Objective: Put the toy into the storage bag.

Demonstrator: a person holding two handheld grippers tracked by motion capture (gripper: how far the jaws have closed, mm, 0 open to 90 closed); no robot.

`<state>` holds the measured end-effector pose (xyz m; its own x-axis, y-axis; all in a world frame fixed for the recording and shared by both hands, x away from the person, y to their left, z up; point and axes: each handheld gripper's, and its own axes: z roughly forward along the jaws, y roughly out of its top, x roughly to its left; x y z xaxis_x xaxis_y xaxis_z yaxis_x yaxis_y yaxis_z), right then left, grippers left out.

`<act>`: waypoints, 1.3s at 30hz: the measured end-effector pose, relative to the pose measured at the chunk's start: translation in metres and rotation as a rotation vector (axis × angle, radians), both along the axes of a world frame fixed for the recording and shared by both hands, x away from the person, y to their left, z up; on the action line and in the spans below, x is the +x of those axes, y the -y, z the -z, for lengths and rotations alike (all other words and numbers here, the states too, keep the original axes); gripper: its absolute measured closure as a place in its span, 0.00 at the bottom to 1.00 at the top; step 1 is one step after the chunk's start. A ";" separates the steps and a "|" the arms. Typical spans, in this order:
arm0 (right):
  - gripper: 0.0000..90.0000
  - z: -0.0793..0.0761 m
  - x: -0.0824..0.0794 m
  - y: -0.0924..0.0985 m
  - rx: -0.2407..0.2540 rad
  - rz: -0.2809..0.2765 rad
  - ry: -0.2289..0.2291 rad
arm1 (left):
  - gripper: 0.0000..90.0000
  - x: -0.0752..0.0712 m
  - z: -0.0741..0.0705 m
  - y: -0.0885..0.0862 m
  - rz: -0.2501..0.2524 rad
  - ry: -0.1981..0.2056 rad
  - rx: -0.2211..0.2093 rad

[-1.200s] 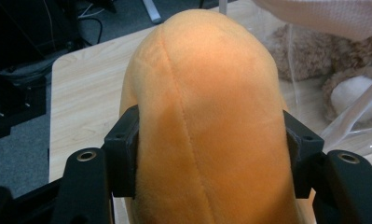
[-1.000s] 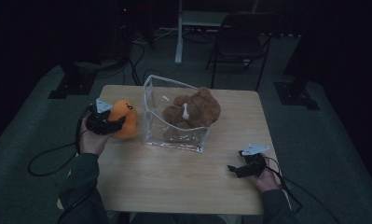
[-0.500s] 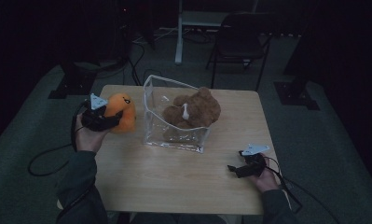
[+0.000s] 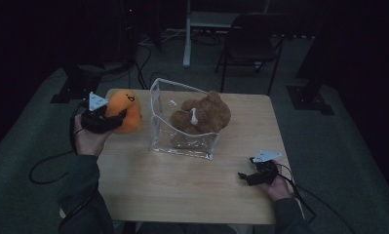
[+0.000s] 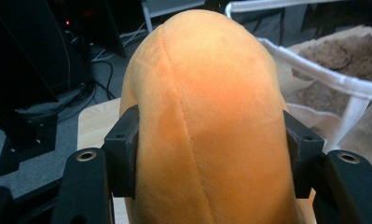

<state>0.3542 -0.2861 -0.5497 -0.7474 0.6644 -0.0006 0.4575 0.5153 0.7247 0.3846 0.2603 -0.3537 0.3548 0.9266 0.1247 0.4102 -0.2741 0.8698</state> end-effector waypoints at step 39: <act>0.13 0.000 0.000 0.000 0.001 0.001 0.000 | 0.42 -0.007 -0.041 0.000 0.057 0.109 -0.079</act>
<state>0.3541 -0.2860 -0.5497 -0.7469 0.6649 0.0007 0.4582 0.5140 0.7251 0.3774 0.2601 -0.3129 0.3952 0.9139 0.0928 0.2980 -0.2231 0.9281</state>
